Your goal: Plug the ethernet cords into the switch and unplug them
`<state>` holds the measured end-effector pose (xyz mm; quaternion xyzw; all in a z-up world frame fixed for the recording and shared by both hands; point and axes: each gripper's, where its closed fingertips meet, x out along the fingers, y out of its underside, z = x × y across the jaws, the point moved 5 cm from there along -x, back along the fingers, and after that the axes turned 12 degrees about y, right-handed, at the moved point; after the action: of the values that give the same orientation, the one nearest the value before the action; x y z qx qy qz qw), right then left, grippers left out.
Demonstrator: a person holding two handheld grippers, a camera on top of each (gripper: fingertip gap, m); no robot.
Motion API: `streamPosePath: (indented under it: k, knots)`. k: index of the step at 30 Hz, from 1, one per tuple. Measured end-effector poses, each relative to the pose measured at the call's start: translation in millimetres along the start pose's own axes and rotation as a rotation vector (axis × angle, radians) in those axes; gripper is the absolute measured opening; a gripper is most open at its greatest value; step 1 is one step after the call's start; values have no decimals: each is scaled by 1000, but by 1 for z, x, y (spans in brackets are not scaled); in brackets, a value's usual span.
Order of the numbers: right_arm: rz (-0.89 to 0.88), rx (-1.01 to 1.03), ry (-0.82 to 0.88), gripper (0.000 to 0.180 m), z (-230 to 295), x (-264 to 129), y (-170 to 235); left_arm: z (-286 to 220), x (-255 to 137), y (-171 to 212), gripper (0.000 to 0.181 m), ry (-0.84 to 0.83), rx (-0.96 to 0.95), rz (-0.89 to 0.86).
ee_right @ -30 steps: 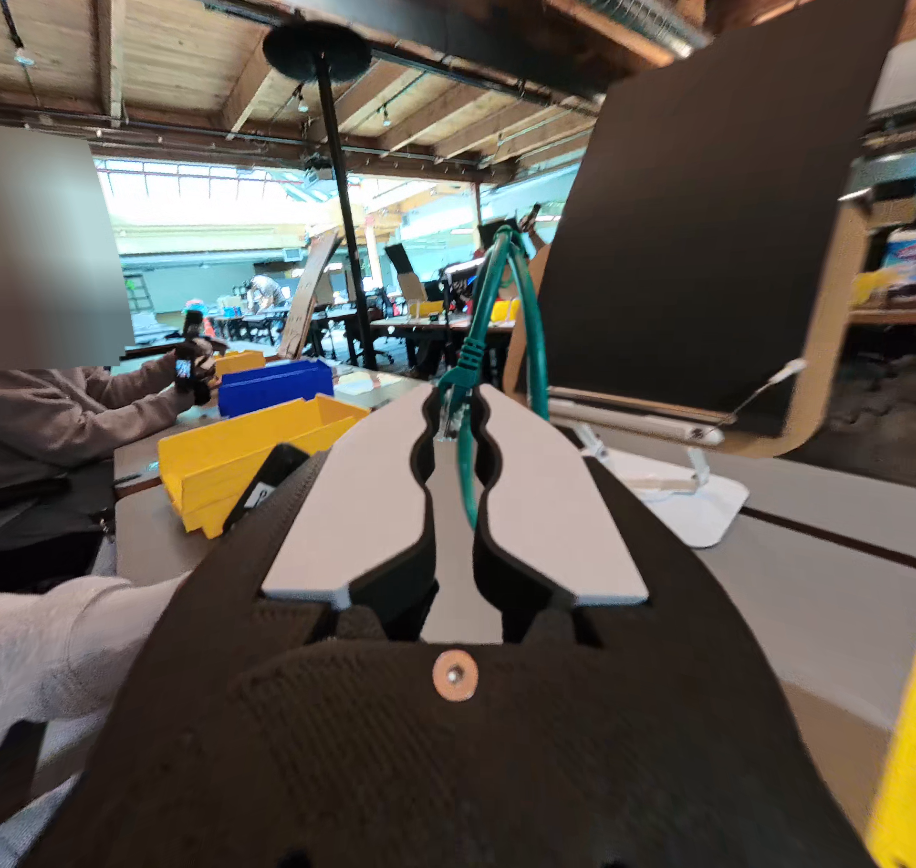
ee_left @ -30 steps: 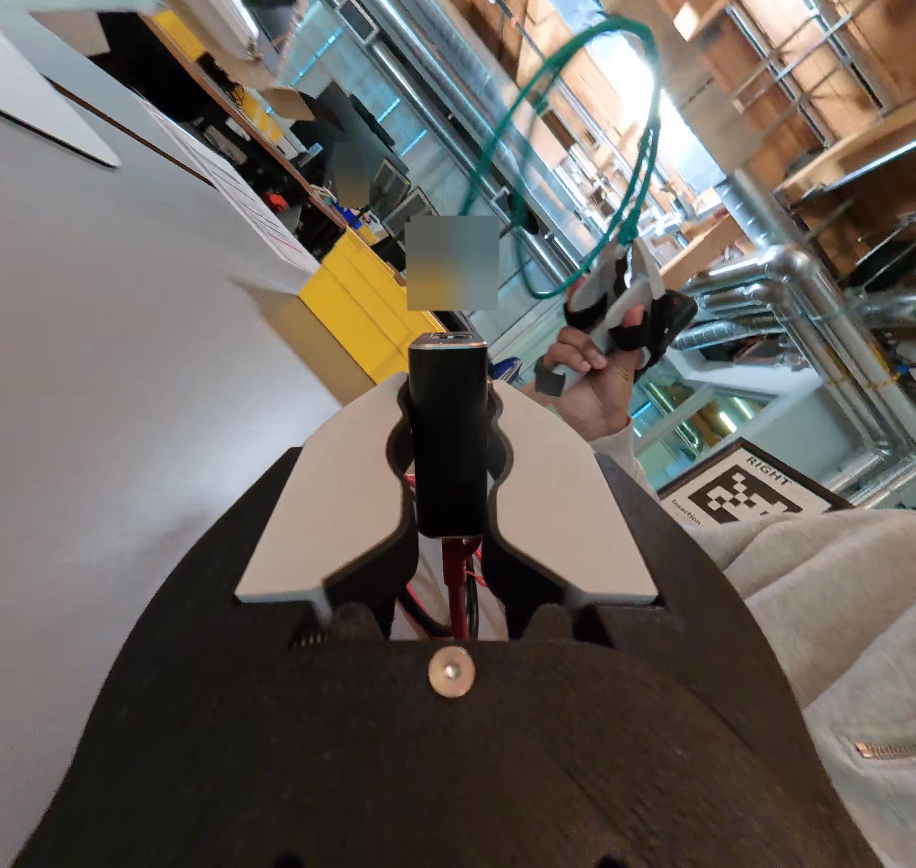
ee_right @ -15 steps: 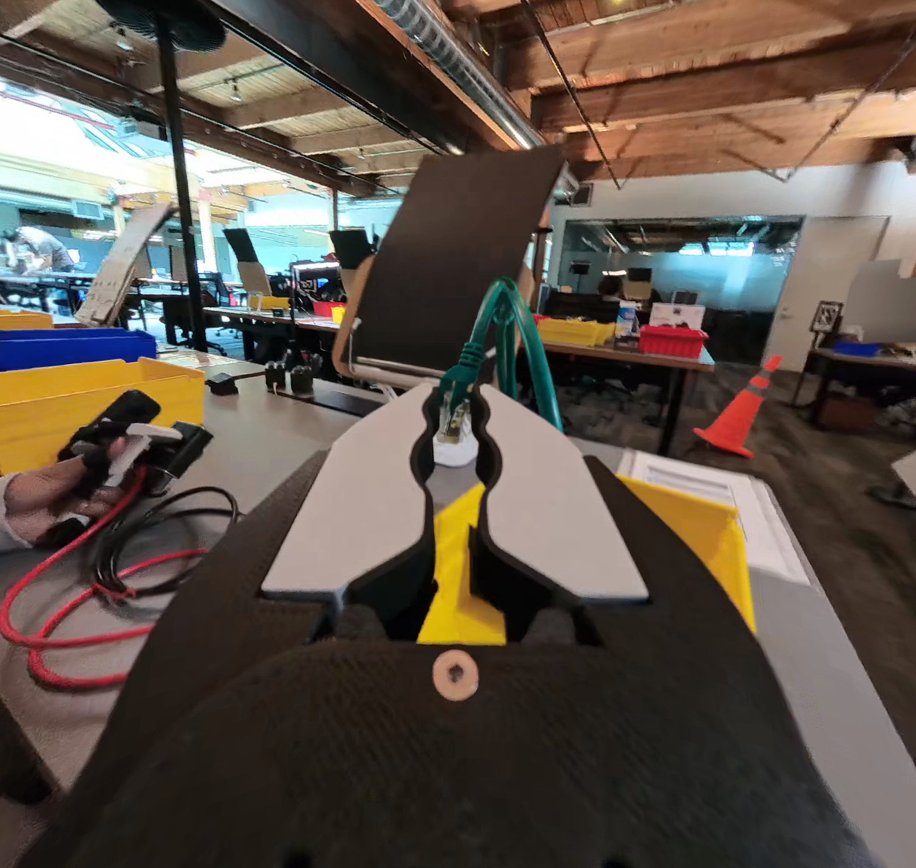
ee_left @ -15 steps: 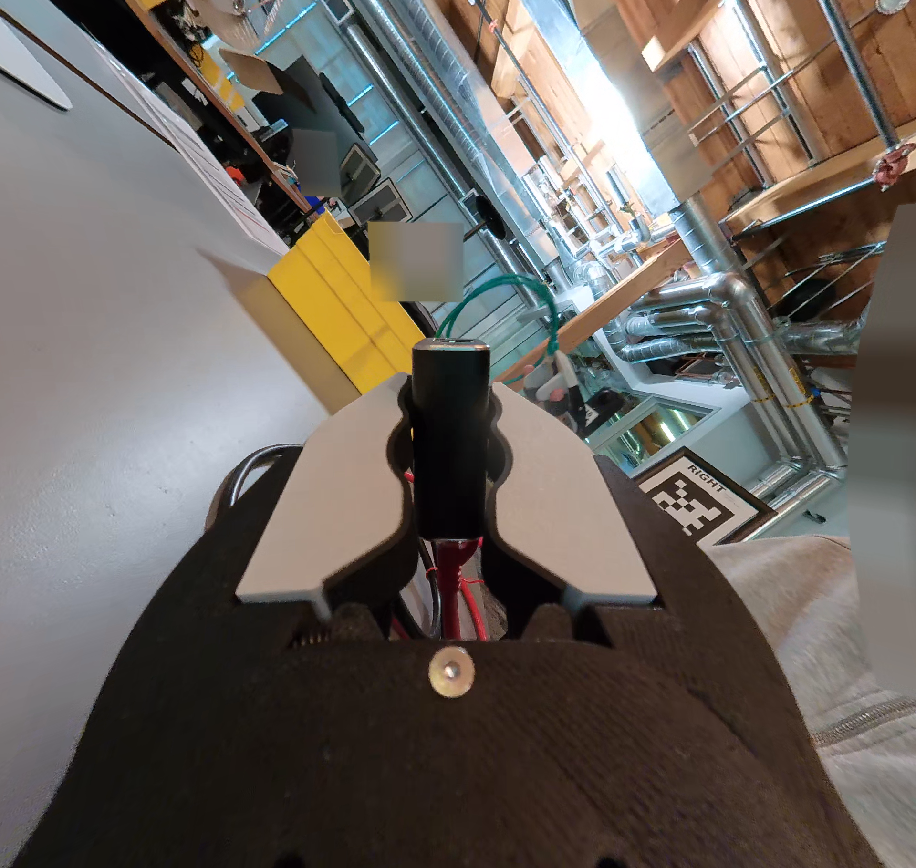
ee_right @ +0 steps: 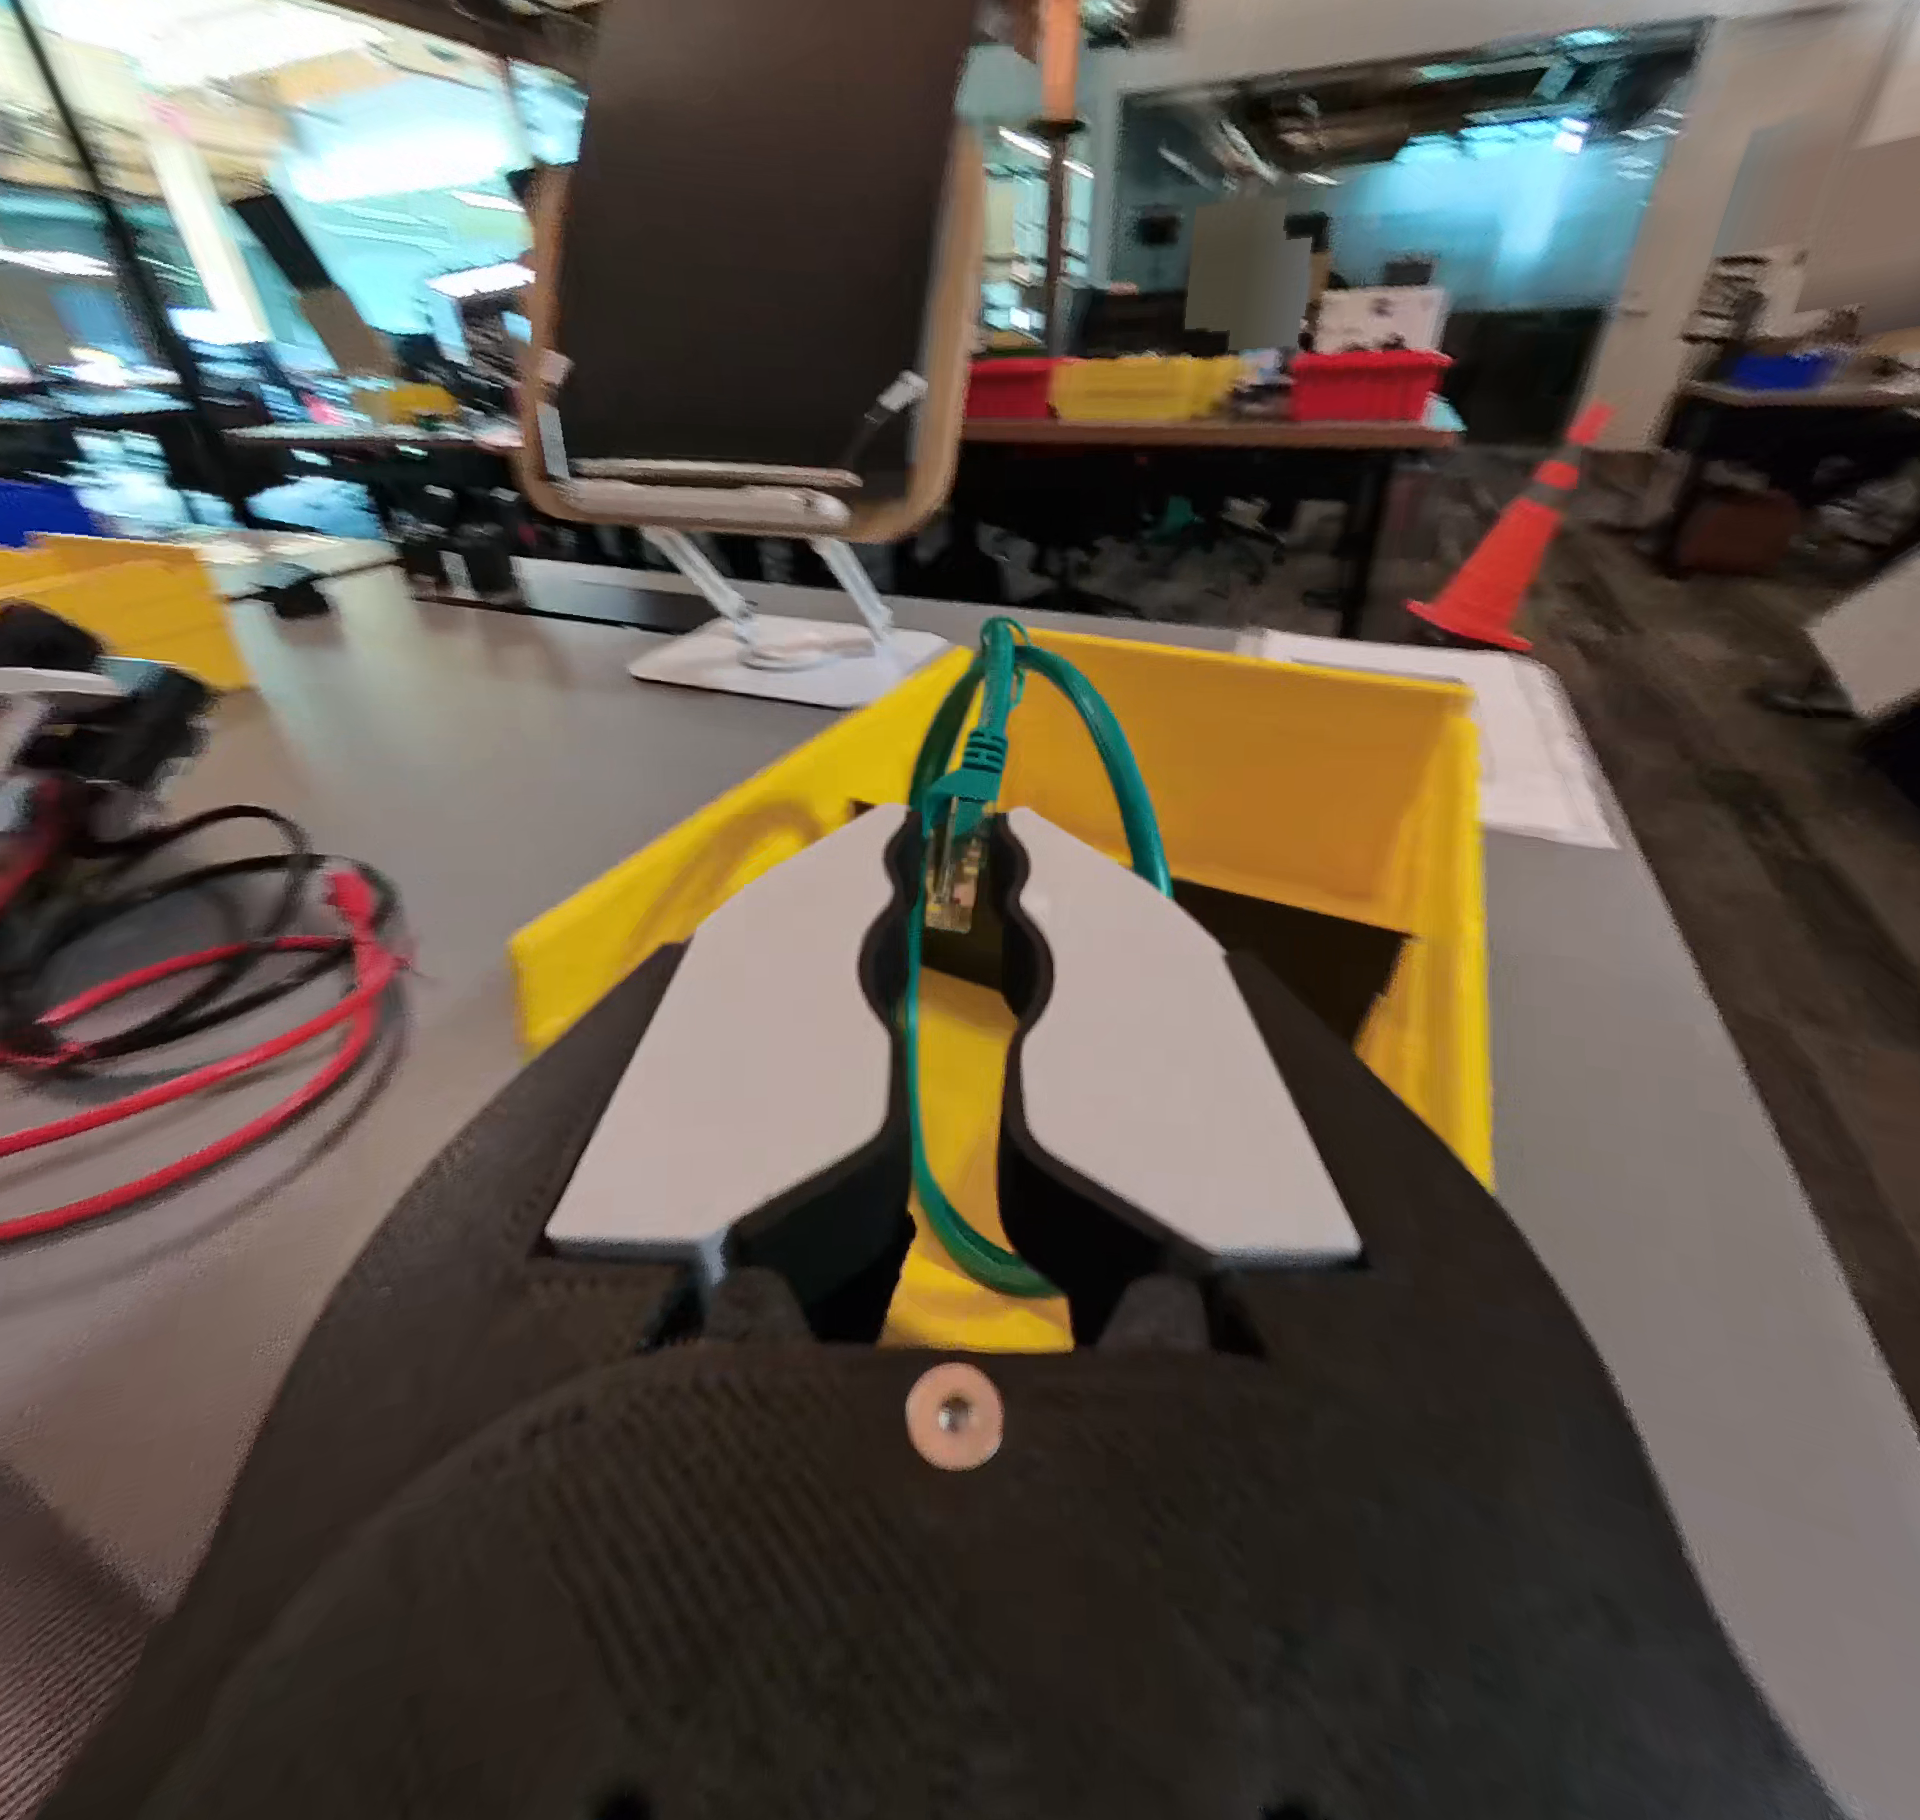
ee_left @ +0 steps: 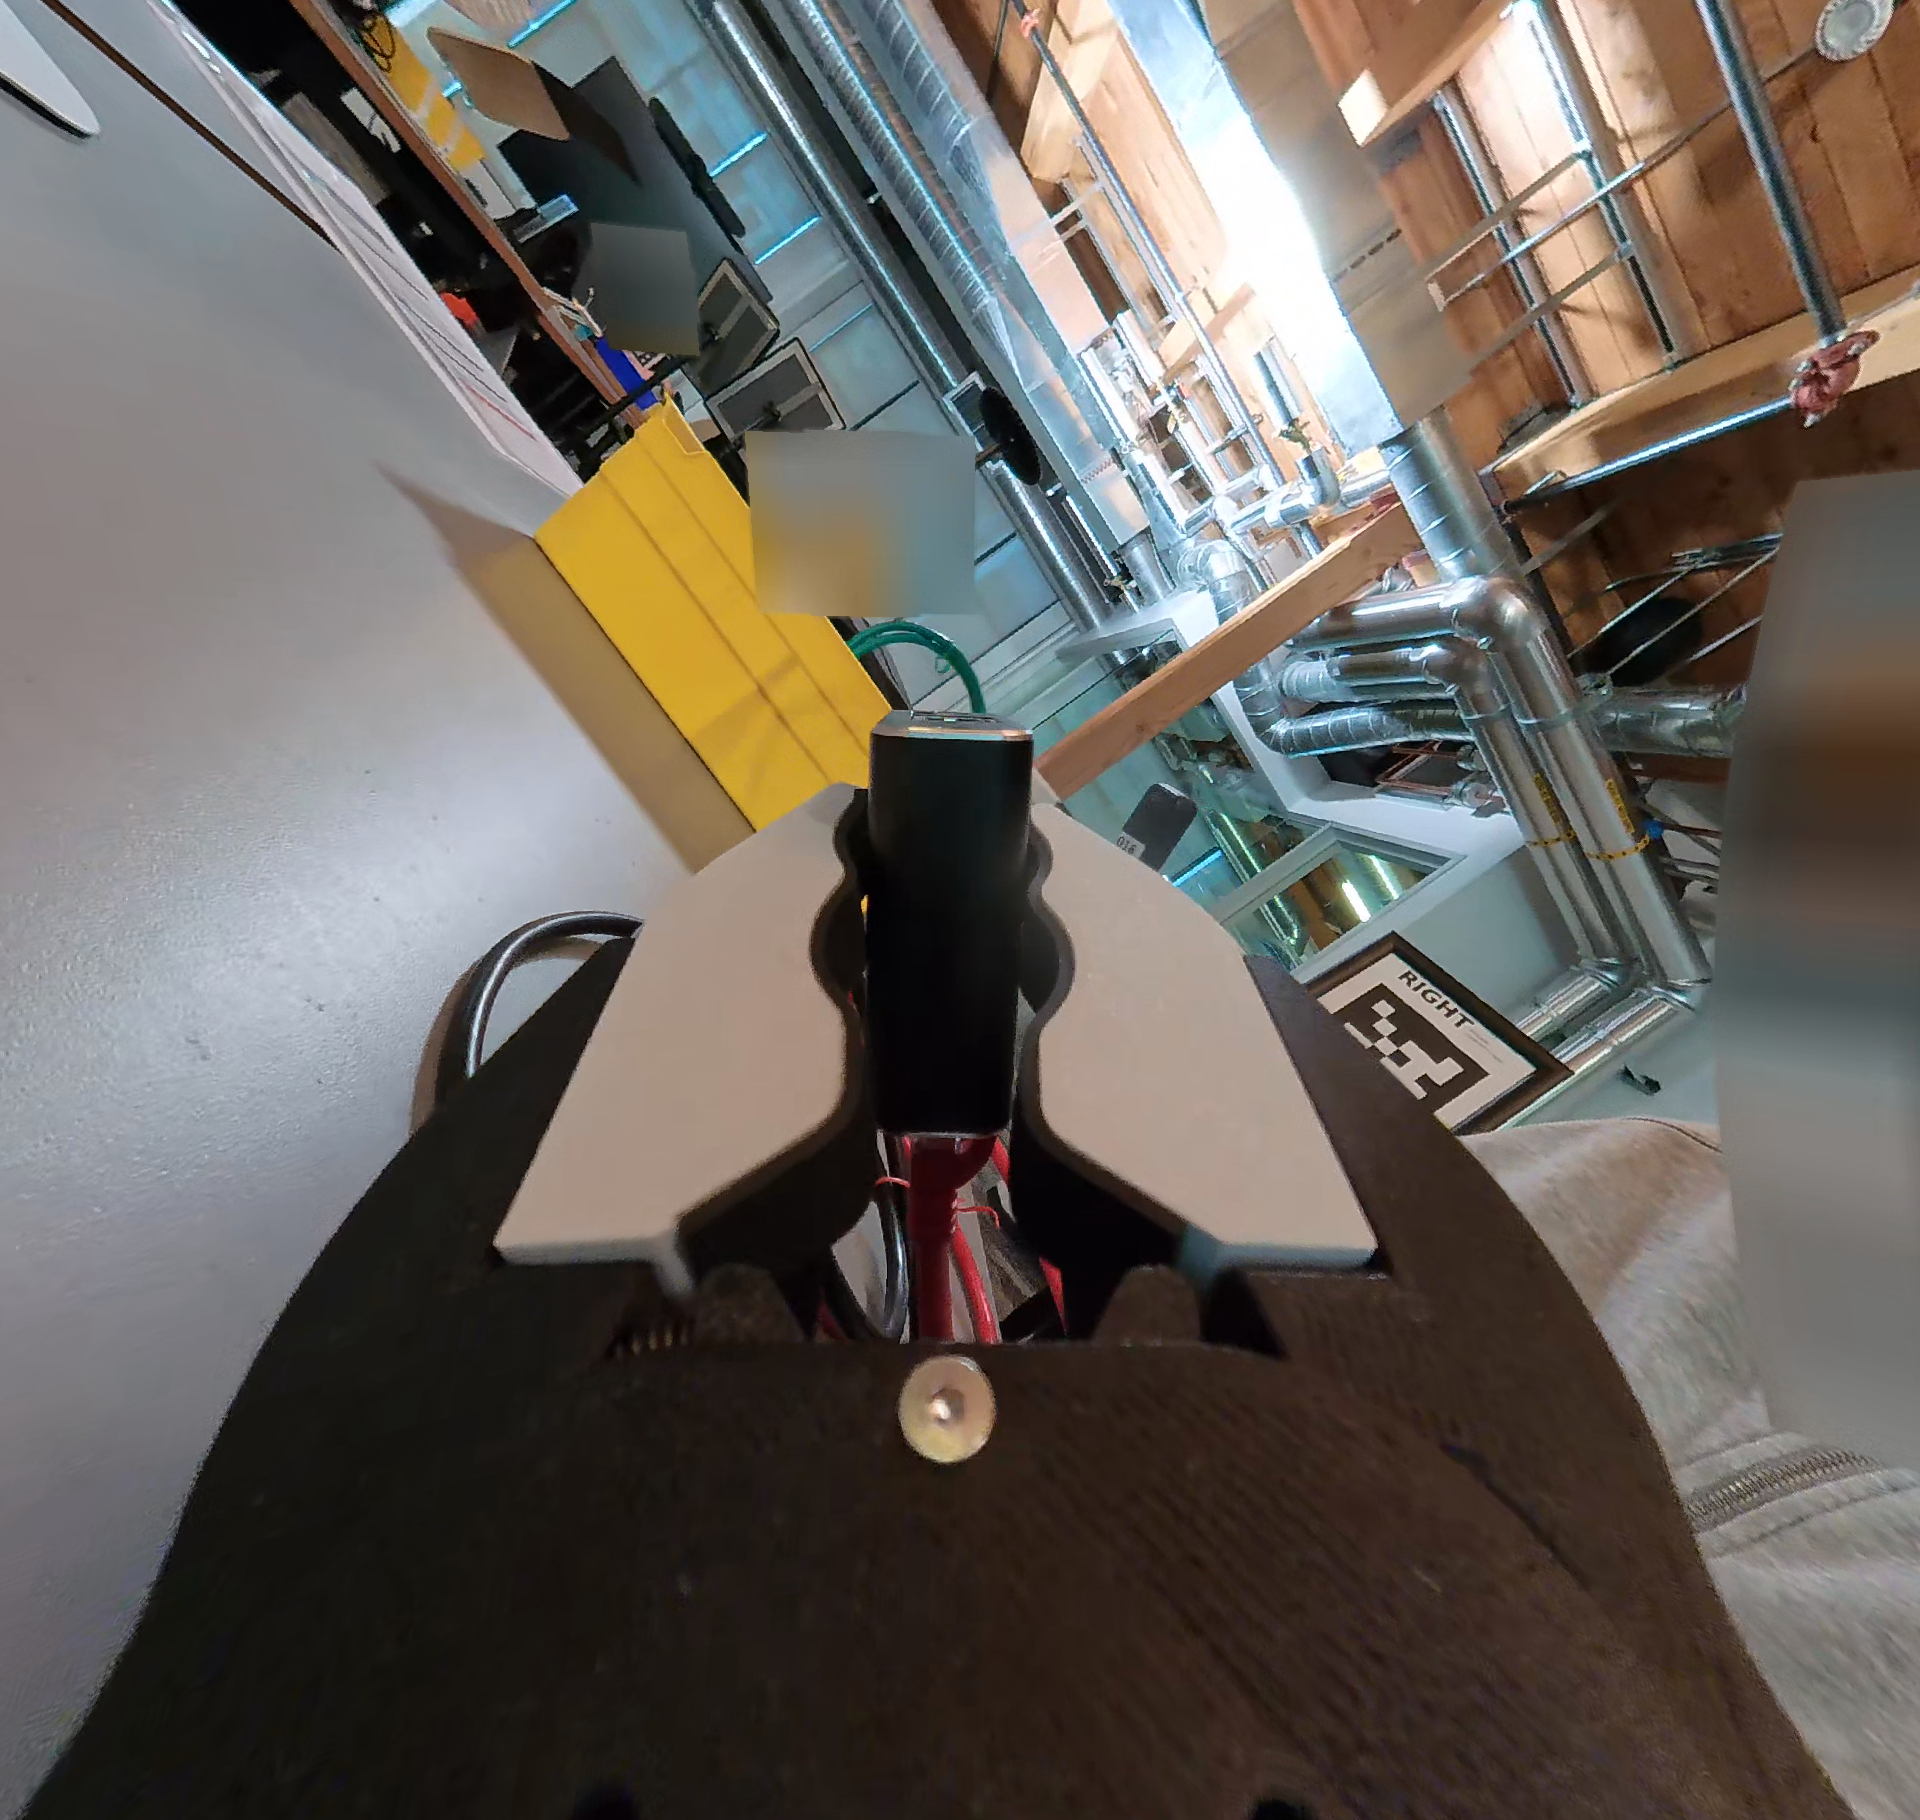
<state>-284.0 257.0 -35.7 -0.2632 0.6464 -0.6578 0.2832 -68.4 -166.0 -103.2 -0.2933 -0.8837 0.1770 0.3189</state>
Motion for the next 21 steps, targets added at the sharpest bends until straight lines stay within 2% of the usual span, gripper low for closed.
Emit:
streamPosePath:
  k: [2, 4, 6, 10, 12, 15, 21]
  knots:
    - [20, 31, 139, 14, -13, 2, 6, 0, 1, 1, 25, -7, 7, 7]
    - [-7, 73, 226, 27, -22, 1, 5, 0, 2, 3, 25, -16, 17, 29]
    - [-31, 65, 274, 38, -25, -1, 1, 0, 4, 5, 25, -24, 27, 47]
    - [-129, -53, 329, 42, -17, -7, -13, 0, 3, 4, 25, -25, 29, 44]
    - [-191, -82, 285, 39, 1, -8, -23, 0, 3, 4, 25, -26, 32, 43]
    - [-237, -85, 134, 36, 48, 1, -30, 0, 4, 5, 25, -29, 41, 49]
    - [-140, -179, -276, 35, 188, 20, -5, -1, 3, 4, 25, -30, 50, 37]
